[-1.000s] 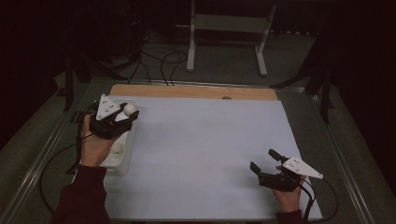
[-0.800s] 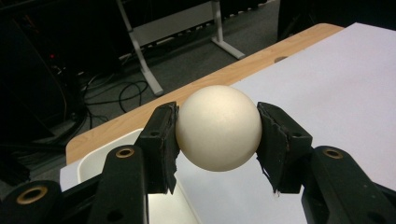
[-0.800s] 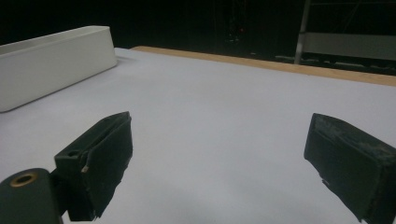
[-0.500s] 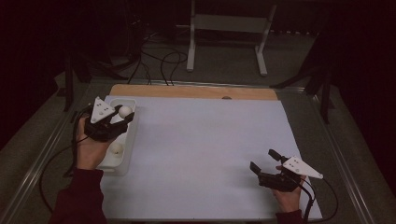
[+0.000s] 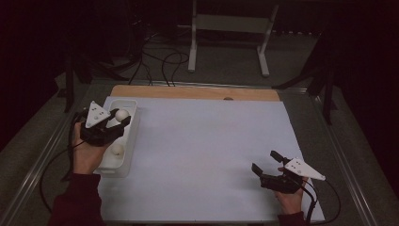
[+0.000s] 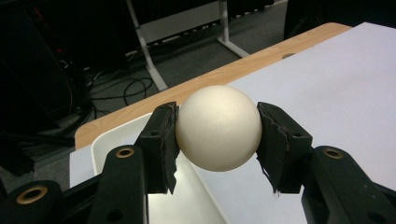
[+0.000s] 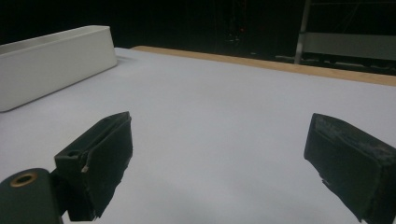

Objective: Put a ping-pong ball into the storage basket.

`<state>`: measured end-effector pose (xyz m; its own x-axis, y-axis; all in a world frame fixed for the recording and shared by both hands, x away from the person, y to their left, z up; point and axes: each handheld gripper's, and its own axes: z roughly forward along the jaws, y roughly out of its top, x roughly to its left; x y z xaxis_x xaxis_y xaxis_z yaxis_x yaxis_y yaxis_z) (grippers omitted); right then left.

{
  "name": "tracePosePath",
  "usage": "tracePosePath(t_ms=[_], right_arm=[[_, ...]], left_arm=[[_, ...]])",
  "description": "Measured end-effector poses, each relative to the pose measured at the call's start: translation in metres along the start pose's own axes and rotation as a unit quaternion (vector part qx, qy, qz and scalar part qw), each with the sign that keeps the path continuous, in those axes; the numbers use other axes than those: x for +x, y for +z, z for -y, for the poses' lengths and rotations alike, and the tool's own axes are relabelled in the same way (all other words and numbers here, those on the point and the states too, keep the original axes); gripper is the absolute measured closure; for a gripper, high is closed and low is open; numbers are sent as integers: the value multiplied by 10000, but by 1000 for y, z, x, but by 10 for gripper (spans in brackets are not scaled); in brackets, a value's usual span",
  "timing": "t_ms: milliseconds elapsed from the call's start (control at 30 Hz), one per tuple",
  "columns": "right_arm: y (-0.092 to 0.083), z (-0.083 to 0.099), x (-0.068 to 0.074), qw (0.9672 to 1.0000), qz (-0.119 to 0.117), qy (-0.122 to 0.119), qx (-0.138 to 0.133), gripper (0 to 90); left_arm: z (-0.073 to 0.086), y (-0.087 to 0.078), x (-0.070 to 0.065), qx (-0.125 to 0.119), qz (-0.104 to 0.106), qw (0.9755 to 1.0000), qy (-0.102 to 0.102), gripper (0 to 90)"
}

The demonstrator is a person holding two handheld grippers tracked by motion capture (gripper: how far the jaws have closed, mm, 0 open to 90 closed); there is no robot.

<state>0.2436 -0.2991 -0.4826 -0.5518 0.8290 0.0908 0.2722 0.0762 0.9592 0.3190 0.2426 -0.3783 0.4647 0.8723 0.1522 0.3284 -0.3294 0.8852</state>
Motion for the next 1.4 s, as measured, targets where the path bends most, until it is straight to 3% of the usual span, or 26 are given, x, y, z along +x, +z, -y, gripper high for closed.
tracePosePath(t_ms=[600,1133,1400], right_arm=[[0,0,0,10000,-3,9,6,77],[1,0,0,10000,1,18,-6,77],[1,0,1,10000,1,23,2,77]], left_arm=[[10,-8,5,-3,-56,9999,-107,507],[30,-21,11,51,-197,9994,-287,506],[36,-26,12,129,-274,9991,-280,505]])
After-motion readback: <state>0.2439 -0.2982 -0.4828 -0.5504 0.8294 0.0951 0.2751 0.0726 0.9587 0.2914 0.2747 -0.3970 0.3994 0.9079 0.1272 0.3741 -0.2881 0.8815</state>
